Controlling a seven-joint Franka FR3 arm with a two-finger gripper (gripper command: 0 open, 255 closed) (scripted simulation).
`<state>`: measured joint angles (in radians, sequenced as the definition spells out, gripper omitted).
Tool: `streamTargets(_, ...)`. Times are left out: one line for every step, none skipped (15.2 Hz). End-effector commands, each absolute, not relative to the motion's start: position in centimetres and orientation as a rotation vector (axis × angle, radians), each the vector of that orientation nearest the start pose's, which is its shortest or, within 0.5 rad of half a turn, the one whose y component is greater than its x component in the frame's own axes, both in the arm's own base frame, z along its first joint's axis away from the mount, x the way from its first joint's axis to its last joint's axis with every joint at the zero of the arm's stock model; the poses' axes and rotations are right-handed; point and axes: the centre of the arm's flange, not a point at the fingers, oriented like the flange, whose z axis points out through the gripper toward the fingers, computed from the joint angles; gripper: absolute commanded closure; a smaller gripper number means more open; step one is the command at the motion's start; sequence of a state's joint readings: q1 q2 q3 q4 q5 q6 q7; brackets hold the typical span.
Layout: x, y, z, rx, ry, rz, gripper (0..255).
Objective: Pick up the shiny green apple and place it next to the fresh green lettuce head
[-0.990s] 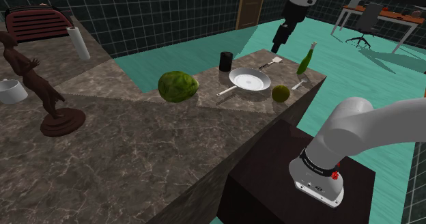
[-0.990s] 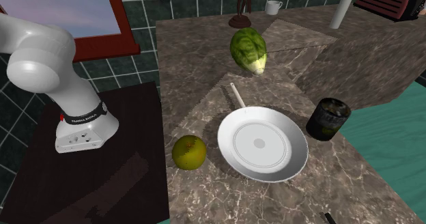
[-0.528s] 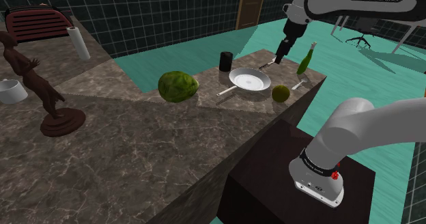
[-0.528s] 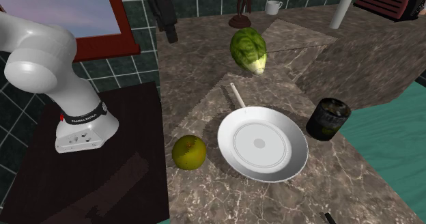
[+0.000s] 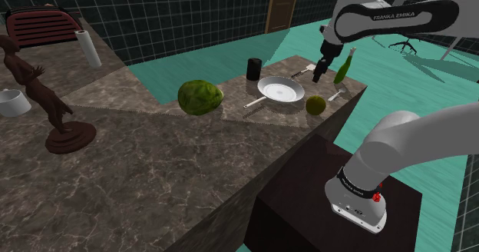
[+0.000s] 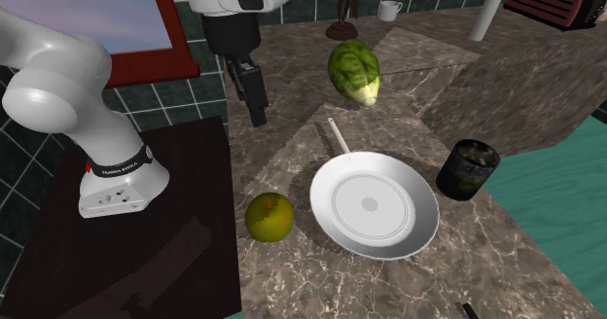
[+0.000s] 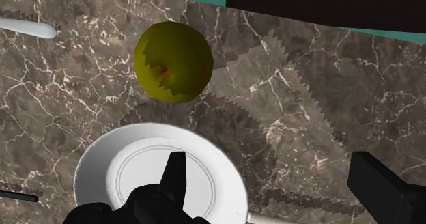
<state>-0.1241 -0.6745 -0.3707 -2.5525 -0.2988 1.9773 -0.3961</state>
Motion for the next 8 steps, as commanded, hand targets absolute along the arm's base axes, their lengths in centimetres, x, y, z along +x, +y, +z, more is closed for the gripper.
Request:
streamTargets(30.7, -21.5, 45.9, -3.213, -0.12, -0.064, 0)
streamTargets(30.6, -22.4, 45.0, -3.212, -0.116, -0.055, 0)
streamTargets(30.6, -23.4, 44.1, -3.211, -0.113, -0.046, 0)
streamTargets(30.5, -24.3, 43.1, -3.21, -0.109, -0.037, 0)
streamTargets(30.4, -25.3, 42.2, -3.209, -0.105, -0.028, 0)
streamTargets(30.3, -26.2, 41.3, -3.208, -0.101, -0.019, 0)
streamTargets(30.2, -27.1, 40.4, -3.207, -0.098, -0.01, 0)
streamTargets(30.1, -28.1, 39.4, -3.206, -0.094, -0.002, 0)
